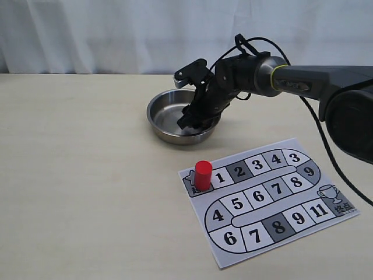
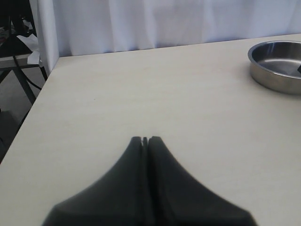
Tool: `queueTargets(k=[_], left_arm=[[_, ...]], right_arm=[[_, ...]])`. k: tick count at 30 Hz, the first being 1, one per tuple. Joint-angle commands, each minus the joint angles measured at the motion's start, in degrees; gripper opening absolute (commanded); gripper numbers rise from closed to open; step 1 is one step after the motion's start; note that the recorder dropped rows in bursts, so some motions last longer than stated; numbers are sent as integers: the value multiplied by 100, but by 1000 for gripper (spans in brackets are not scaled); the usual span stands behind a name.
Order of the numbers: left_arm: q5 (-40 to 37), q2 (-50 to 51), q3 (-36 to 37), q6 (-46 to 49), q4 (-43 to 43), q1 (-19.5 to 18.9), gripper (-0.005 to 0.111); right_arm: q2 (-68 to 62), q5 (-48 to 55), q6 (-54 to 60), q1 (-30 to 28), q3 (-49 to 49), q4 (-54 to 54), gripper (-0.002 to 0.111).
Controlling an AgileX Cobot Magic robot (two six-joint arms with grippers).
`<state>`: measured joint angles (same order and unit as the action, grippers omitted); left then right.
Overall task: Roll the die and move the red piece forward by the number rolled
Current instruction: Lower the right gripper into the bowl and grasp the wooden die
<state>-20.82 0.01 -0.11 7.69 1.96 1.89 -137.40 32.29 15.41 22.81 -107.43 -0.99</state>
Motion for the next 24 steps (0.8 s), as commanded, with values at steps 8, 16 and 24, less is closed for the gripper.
queueTargets(k=[8,16,24], left_arm=[[54,-1,11,-23,27,10,0],[54,-1,11,-23,27,10,0],[54,-1,11,-23,27,10,0]], right_arm=[[18,137,15,-5,-22,155,64],[18,324,15,-5,-22,-296,64],[18,351,15,-5,-22,-296,52]])
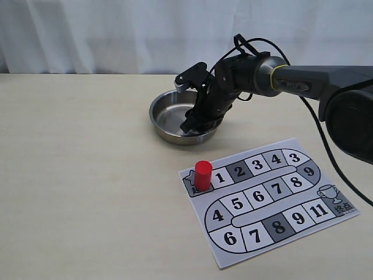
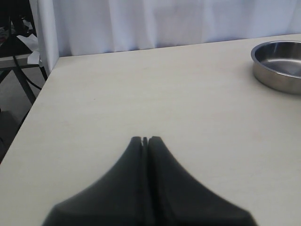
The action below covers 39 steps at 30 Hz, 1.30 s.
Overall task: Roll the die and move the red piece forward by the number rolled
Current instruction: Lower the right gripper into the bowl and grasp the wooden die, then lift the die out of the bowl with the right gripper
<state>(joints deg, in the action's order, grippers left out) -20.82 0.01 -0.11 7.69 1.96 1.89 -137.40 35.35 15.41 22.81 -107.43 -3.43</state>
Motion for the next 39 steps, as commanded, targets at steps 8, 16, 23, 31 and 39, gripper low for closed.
queueTargets(k=[8,16,23,31,39], left_arm=[[54,-1,11,-23,27,10,0],[54,-1,11,-23,27,10,0],[54,-1,11,-23,27,10,0],[54,-1,11,-23,27,10,0],[54,-1,11,-23,27,10,0]], right_arm=[[18,2,-204,-5,-22,-52,15],[99,-1,-751,-5,-49,24,4],[510,145,-1182,-5,-49,467,4],[970,1288,-1182,-15,-49,501,4],[1459,1777,-1378,-308,588,43,4]])
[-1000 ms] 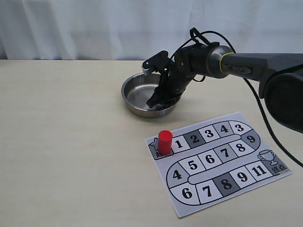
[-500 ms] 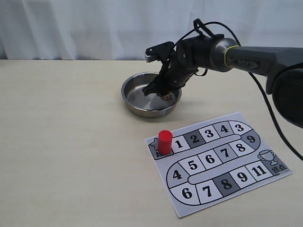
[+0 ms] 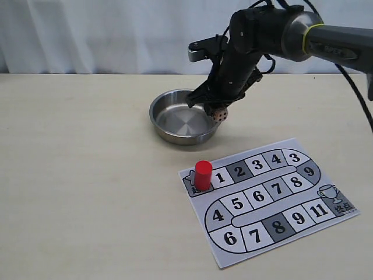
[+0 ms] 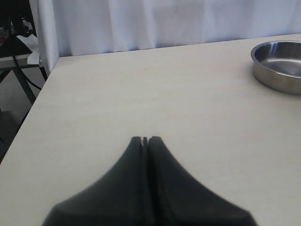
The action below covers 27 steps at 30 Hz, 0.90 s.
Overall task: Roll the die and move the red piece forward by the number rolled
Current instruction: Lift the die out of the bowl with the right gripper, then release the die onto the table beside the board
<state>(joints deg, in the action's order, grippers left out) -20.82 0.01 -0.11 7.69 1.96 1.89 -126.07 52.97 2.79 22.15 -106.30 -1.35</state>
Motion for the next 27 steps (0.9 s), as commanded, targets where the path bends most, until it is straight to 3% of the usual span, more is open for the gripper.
queueTargets(k=[1,12,19,24,27], left_arm=[[54,-1,11,-23,27,10,0],[54,-1,11,-23,27,10,0],[54,-1,11,-23,27,10,0],[54,-1,11,-23,27,10,0],[54,-1,11,-23,27,10,0]], right_arm=[[447,-97,-116,-349,779,-165,4],[1700,-2266,-116,-1884,3243,-540,4],[1622,-2676,-116,-2852,3447,-554,4],[1446,-2776,-116,-3030,3447,-304,4],[1368,-2715,584,-2970,3447,576,4]])
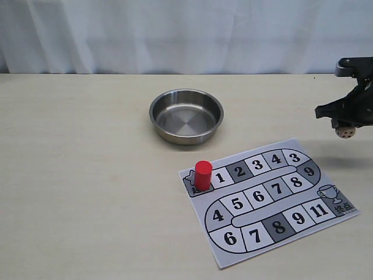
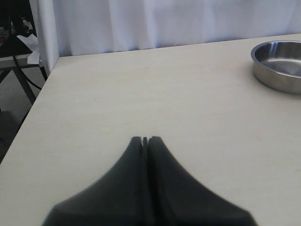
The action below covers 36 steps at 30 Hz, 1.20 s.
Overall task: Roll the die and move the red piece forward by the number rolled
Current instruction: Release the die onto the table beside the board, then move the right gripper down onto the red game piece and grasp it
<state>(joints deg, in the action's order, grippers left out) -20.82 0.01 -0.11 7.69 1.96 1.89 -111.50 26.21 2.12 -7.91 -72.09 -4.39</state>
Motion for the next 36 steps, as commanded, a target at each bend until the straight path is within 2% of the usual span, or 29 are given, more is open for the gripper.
queueTargets(k=[1,4,6,7,8,11,13,21,25,30,36], left_arm=[[54,-1,11,-23,27,10,0],[54,-1,11,-23,27,10,0],[54,-1,11,-23,27,10,0],[54,-1,11,-23,27,10,0],[54,-1,11,-23,27,10,0],[54,-1,11,-23,27,10,0],[54,-1,11,-23,27,10,0],[54,-1,11,-23,27,10,0],[54,-1,11,-23,27,10,0],[54,-1,11,-23,27,10,0],[54,-1,11,-23,27,10,0]], right_arm=[[-118,31,1280,79,25,1500,4],[-223,463,3709,139,25,4224,13],[-318,933,5292,139,25,5962,27],[-354,1168,5690,139,25,6548,41],[-370,1292,5893,139,25,6878,55],[-374,1159,5927,139,25,6949,91],[-374,1090,5773,125,25,6762,101],[-374,242,4362,125,25,5143,101],[-374,133,3670,125,25,4337,92],[-363,148,3192,125,25,3808,64],[-363,418,2744,125,25,3779,28]])
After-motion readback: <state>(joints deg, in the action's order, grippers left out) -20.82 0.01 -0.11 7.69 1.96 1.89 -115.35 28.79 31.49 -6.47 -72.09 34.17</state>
